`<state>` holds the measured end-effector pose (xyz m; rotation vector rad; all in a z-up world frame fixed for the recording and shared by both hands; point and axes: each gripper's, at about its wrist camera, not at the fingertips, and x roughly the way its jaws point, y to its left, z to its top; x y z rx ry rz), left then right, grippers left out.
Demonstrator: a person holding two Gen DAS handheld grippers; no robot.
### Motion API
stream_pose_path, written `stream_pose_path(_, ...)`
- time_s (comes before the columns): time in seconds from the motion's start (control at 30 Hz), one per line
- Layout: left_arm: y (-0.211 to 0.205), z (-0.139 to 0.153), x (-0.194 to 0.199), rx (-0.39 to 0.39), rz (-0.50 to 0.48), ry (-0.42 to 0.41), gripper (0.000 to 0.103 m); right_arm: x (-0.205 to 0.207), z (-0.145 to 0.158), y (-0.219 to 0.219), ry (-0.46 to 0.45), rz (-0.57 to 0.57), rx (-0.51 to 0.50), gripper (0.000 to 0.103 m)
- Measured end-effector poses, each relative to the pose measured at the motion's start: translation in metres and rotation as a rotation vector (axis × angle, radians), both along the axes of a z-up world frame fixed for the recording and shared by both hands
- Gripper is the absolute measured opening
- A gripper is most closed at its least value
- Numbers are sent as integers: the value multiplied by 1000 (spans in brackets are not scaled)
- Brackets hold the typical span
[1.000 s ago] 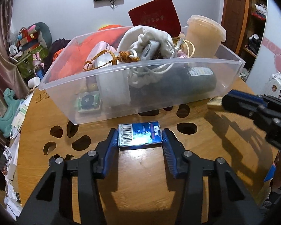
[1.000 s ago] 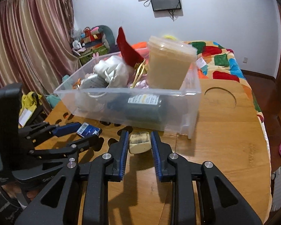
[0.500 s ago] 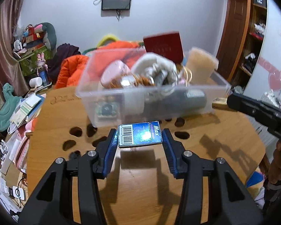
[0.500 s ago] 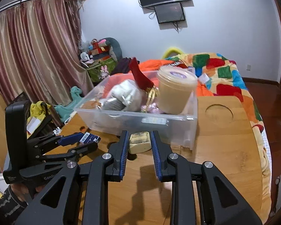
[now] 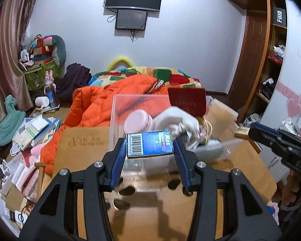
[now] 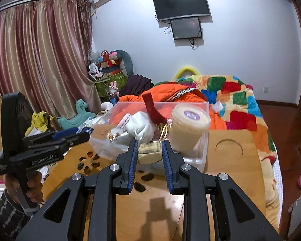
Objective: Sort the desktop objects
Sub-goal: 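Lift the blue card box and beige bar and carry both over the bin, then lower the blue card box and beige bar into the bin and open both tools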
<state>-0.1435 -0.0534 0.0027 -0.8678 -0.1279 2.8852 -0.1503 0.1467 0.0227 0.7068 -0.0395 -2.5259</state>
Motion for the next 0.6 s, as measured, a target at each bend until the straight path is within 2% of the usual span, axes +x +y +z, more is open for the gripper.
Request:
stream_pose_path(0.3, 0, -4, -47, -4, -2, -31, 47, -36, -12, -18, -28, 13, 40, 22)
stream_pose_path(0.6, 8, -22, -68, -1, -32, -93, 48, -48, -22, -34, -10, 5, 119, 22)
